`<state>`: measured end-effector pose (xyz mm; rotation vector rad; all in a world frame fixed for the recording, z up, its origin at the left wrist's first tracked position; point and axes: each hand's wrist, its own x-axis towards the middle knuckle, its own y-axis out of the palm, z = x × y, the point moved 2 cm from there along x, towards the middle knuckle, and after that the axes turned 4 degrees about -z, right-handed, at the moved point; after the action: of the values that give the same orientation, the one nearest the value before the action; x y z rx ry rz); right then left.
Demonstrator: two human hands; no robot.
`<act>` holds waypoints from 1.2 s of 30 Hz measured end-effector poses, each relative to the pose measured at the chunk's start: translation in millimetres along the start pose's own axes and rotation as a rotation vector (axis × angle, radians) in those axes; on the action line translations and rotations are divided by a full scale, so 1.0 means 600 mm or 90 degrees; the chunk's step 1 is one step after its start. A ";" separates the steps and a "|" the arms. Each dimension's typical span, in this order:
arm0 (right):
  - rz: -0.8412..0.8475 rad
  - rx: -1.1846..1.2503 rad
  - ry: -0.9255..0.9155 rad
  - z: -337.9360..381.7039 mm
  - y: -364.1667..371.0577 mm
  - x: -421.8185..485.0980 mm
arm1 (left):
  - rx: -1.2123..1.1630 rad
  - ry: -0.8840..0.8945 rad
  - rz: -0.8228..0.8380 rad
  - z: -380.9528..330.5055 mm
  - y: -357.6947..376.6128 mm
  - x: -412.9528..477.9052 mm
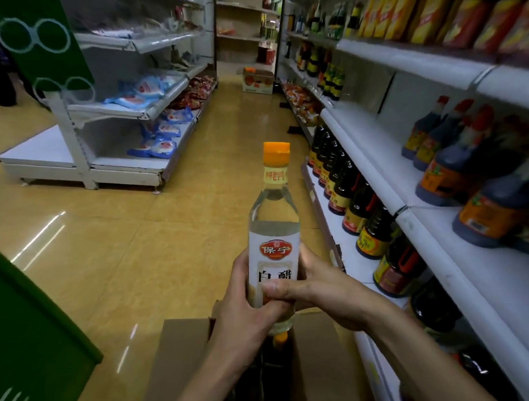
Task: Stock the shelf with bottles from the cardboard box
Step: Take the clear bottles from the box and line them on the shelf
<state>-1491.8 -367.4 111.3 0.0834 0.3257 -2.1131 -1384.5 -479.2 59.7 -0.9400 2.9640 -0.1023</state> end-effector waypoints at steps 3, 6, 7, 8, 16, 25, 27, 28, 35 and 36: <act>-0.017 -0.007 -0.004 0.101 -0.018 -0.020 | 0.011 0.005 0.018 -0.112 -0.014 0.000; -0.023 -0.008 -0.016 0.207 -0.034 -0.043 | -0.007 0.009 0.040 -0.228 -0.025 -0.007; -0.022 -0.013 -0.018 0.253 -0.045 -0.053 | -0.015 0.009 0.048 -0.278 -0.030 -0.007; -0.020 -0.015 -0.021 0.285 -0.047 -0.061 | -0.020 0.013 0.052 -0.312 -0.033 -0.012; -0.058 -0.016 -0.032 0.626 -0.096 -0.158 | -0.025 0.029 0.081 -0.668 -0.071 -0.041; -0.122 -0.045 -0.073 0.895 -0.126 -0.261 | -0.040 0.055 0.151 -0.944 -0.091 -0.069; -0.144 -0.053 -0.085 0.937 -0.132 -0.283 | -0.037 0.076 0.163 -0.988 -0.091 -0.076; -0.157 -0.057 -0.092 0.953 -0.136 -0.293 | -0.036 0.087 0.170 -1.007 -0.089 -0.077; -0.267 -0.081 -0.119 1.030 -0.173 -0.381 | -0.051 0.152 0.256 -1.109 -0.044 -0.102; -0.285 -0.087 -0.120 1.036 -0.180 -0.396 | -0.055 0.159 0.268 -1.119 -0.033 -0.106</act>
<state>-1412.1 -281.8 775.3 -0.2935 0.4011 -2.5090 -1353.9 -423.0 731.4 -0.3069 3.3453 -0.0845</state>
